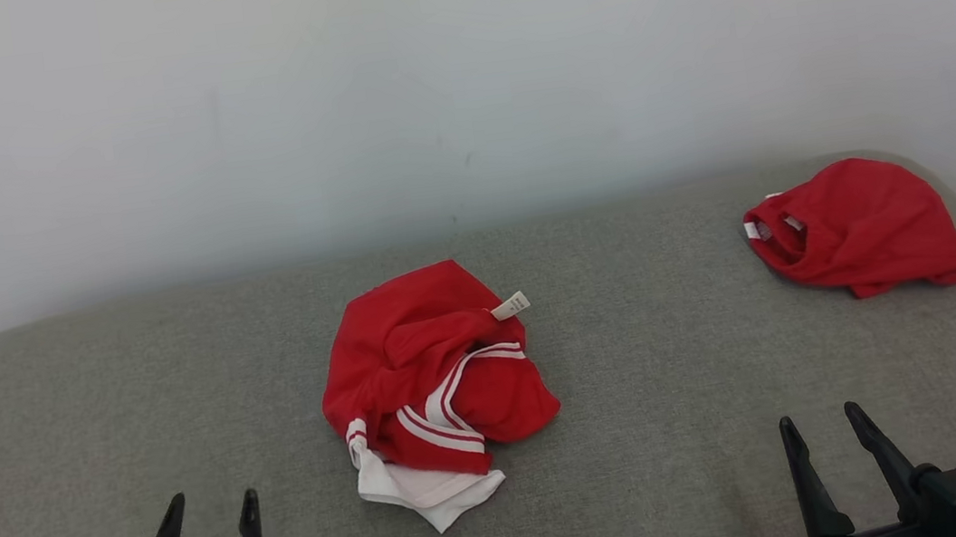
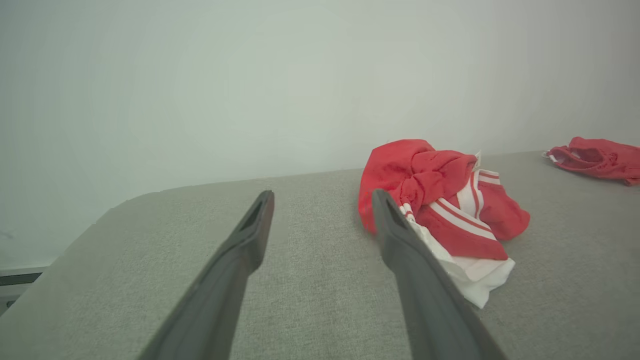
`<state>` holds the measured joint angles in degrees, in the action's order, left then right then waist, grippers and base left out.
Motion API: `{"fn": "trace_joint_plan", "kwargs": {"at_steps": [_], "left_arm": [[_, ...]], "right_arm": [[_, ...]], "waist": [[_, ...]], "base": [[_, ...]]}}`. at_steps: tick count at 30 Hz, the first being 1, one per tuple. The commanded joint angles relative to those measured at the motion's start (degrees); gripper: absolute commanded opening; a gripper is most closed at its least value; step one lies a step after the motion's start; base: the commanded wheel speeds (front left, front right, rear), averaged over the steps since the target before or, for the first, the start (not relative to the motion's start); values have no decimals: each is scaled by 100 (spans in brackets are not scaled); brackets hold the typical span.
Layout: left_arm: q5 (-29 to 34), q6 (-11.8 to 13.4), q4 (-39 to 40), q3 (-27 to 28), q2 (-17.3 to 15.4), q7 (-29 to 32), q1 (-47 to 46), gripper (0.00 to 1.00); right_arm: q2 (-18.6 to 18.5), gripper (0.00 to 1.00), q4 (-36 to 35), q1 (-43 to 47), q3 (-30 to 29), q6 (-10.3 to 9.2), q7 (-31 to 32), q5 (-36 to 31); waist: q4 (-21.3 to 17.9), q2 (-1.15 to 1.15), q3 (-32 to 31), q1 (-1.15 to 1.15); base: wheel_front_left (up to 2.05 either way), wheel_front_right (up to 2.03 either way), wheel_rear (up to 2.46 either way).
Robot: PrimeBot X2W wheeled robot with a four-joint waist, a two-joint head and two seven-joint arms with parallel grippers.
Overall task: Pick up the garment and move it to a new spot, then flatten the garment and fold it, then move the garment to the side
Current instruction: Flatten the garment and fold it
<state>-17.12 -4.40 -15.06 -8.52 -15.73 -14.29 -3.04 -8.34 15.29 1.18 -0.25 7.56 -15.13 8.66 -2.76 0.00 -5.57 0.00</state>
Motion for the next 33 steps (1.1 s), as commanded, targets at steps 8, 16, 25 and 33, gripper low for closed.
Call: {"fn": "trace_joint_plan", "kwargs": {"at_steps": [8,16,25,33], "left_arm": [[84,-205,-683,-644,389,-42,-786,100],[-4,-293,-1900,-1147,605,-81,-1387,100],[163,-300,-3080,-1648,727,-94,-1909,100],[217,-206,-3958,-1602,847,-92,-2348,11]], "right_arm": [[-73,100,-16,-121,5,-14,1,28],[-91,100,-26,-205,-18,-14,1,42],[-59,100,-41,-268,-40,-14,1,-12],[-17,100,-38,-344,11,-14,1,-57]], "waist": [[-542,0,271,0],[-976,0,517,0],[-1141,0,619,0],[-1170,0,700,0]], "base": [[0,0,0],[0,0,0],[0,0,0],[0,0,0]]}}
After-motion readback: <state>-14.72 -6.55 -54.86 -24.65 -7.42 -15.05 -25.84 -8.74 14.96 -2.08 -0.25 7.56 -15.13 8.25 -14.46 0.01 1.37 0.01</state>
